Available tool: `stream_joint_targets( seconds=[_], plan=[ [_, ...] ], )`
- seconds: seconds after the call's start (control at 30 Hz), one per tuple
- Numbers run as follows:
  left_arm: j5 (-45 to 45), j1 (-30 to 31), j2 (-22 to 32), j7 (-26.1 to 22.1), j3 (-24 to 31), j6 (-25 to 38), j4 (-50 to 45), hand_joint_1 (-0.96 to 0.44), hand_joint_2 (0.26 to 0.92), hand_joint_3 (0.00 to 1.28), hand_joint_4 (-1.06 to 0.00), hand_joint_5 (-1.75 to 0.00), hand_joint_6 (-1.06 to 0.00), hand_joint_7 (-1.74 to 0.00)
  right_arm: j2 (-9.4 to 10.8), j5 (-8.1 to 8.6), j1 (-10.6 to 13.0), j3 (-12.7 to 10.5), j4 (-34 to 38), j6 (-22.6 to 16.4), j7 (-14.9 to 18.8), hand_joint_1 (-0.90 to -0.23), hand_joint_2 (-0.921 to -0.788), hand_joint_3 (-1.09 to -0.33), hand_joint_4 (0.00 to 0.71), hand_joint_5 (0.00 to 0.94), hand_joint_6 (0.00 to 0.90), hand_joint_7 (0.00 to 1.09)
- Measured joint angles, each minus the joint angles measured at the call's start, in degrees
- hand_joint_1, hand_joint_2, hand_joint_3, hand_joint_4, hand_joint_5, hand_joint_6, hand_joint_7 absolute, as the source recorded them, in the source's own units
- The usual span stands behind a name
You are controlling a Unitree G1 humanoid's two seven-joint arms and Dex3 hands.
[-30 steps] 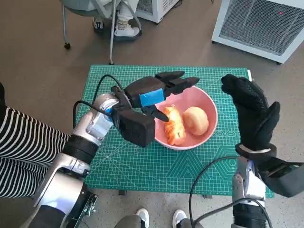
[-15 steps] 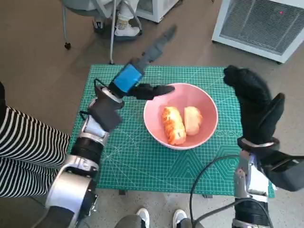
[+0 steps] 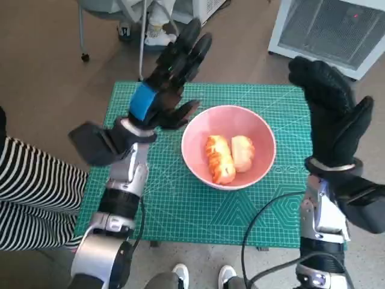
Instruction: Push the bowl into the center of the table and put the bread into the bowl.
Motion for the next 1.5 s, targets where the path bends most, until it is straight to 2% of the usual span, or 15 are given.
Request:
stream_joint_targets(
  seconds=[0.2,0.57,0.83,1.07,1.5],
  plan=[
    [-0.13,1.93,-0.35,-0.15,0.95,0.05,-2.39,-0.75,0.921,0.54,0.00,0.00,0.00,-0.19,-0.11,-0.82,-1.40,0.35,0.42,0.08,-0.34,-0.703,-0.921,-0.695,0.183,0.000,0.079,0.43],
    [-0.78,3.43,-1.37,-2.44,1.68,0.25,-4.04,-0.76,0.921,0.44,0.00,0.00,0.00,-0.21,-0.20,-0.95,-2.97,0.89,1.53,0.71,-0.33,-0.693,-0.921,-0.696,0.187,0.002,0.086,0.42],
    [-1.45,3.71,-1.40,-3.85,2.59,0.50,-3.92,-0.74,0.921,0.36,0.00,0.00,0.00,-0.19,-0.26,-1.67,-3.05,1.17,1.57,1.15,-0.33,-0.689,-0.921,-0.703,0.187,0.001,0.076,0.41],
    [-1.94,3.70,-1.43,-4.27,3.21,1.11,-3.70,-0.72,0.921,0.36,0.00,0.00,0.00,-0.22,-0.35,-1.81,-3.04,1.35,1.57,1.38,-0.32,-0.687,-0.921,-0.712,0.186,0.001,0.074,0.41],
    [-1.40,3.70,-1.51,-1.44,3.60,1.26,-3.40,-0.68,0.921,0.36,-0.07,-0.03,0.00,-0.34,-0.64,-1.88,-3.01,1.61,1.45,2.23,-0.29,-0.685,-0.921,-0.717,0.180,0.000,0.071,0.41]
  ],
)
